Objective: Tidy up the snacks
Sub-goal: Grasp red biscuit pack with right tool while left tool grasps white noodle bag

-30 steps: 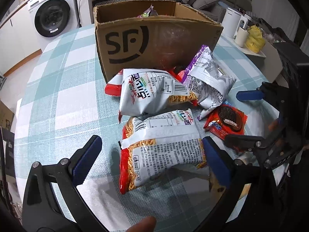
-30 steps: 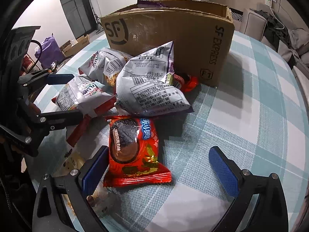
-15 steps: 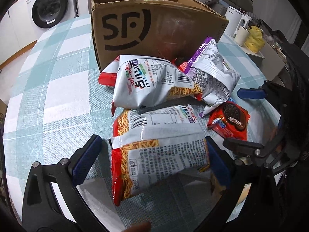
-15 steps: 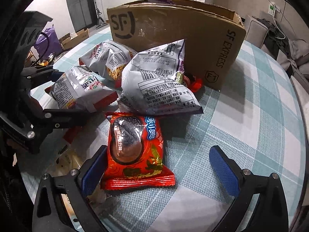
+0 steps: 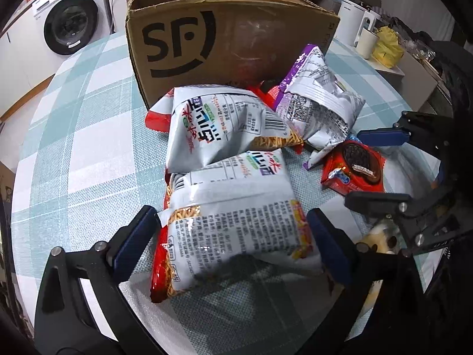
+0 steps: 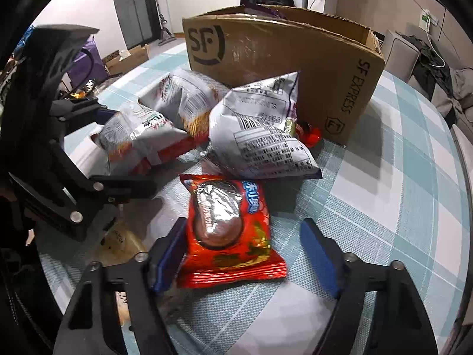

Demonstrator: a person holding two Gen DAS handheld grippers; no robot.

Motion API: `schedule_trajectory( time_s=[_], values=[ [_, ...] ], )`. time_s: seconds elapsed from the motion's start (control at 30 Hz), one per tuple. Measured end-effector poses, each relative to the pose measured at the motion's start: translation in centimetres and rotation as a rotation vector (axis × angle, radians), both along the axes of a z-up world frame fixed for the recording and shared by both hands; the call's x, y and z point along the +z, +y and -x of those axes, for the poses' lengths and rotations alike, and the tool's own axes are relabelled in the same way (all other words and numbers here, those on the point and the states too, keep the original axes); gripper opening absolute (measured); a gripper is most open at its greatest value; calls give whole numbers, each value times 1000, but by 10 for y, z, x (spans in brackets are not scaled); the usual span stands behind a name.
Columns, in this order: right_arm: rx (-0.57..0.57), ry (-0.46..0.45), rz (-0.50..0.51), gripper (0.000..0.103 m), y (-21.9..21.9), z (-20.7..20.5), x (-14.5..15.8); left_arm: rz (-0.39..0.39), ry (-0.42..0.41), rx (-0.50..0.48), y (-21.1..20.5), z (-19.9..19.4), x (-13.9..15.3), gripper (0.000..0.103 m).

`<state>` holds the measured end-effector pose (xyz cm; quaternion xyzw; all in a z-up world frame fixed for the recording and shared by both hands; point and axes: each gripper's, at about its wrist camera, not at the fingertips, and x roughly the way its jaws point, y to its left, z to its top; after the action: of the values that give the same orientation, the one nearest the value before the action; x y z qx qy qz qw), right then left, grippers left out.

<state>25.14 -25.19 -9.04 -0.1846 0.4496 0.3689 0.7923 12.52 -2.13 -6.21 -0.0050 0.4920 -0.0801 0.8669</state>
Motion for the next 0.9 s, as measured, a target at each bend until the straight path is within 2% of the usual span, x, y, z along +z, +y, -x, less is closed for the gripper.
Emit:
schedule_trajectory(
  time_s=[0.13,0.3,0.4,0.6,0.9],
  values=[
    [38,7,-31,58,-2,5,3,6,-14,-15,-2,5,3,85],
    [81,-3,-36,49,0,15,5,32,-29,-33,-4,10,8,80],
    [121,-20,-28,49,4,22,5,40,-37,-37,-4,10,9,77],
    [132,-25,-39,48,4,23,8,58,-60,-54,-4,13,16,69],
    [151,-32,-89,48,-13,21,19,95,-105,-79,-4,19,32,68]
  ],
)
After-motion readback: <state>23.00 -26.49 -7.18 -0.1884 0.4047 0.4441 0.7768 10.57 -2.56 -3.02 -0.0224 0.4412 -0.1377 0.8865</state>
